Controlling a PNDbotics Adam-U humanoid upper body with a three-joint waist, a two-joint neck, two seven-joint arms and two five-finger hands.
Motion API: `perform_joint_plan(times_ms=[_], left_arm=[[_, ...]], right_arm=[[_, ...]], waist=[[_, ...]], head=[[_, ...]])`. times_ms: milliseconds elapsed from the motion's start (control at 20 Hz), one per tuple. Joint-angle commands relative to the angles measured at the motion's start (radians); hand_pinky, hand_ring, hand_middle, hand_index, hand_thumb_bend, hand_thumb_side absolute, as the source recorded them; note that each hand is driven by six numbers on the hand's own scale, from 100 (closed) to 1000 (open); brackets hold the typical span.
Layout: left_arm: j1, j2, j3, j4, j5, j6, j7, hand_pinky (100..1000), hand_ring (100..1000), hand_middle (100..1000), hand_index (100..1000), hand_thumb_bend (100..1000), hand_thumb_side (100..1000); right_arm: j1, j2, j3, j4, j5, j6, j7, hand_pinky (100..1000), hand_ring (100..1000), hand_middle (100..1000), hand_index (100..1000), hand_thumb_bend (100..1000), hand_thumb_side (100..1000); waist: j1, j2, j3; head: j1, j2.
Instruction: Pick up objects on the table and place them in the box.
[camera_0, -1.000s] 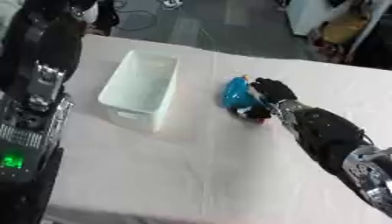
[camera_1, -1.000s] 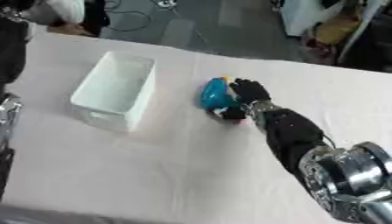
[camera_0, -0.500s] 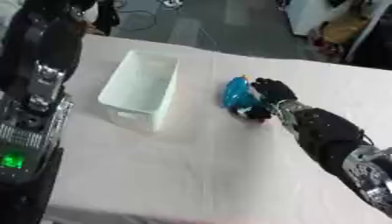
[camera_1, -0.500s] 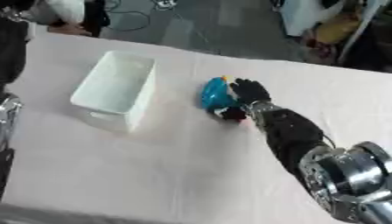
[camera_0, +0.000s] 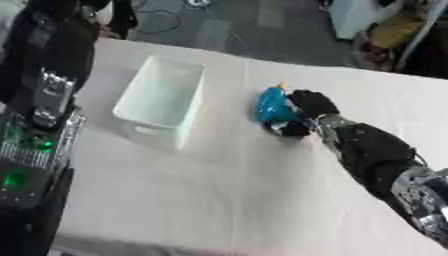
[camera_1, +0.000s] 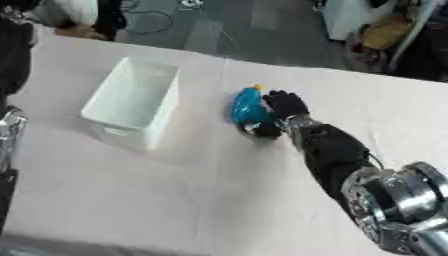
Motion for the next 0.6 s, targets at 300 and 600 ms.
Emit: perform_joint_plan(times_ms=[300, 600], left_arm=[[-0.024, 0.0, 0.002, -0.015, 0.006, -0.003, -0.001, 807, 698, 863, 869, 371, 1000], [-0.024, 0.0, 0.003, -0.015, 0.005, -0.004, 0.0, 807, 697, 863, 868, 370, 1000]], right_arm=[[0.004, -0.008, -0.01, -0.007, -0.021, -0.049, 0.01, 846, 937, 829, 957, 607, 1000], [0.016, -0.004, -0.019, -0.01, -0.131, -0.128, 0.006, 534, 591, 699, 805, 589, 1000]], waist=[[0.006, -0.003, 0.003], [0.006, -0.001, 0.003]], head=[[0.004, -0.018], [0.007, -0.019]])
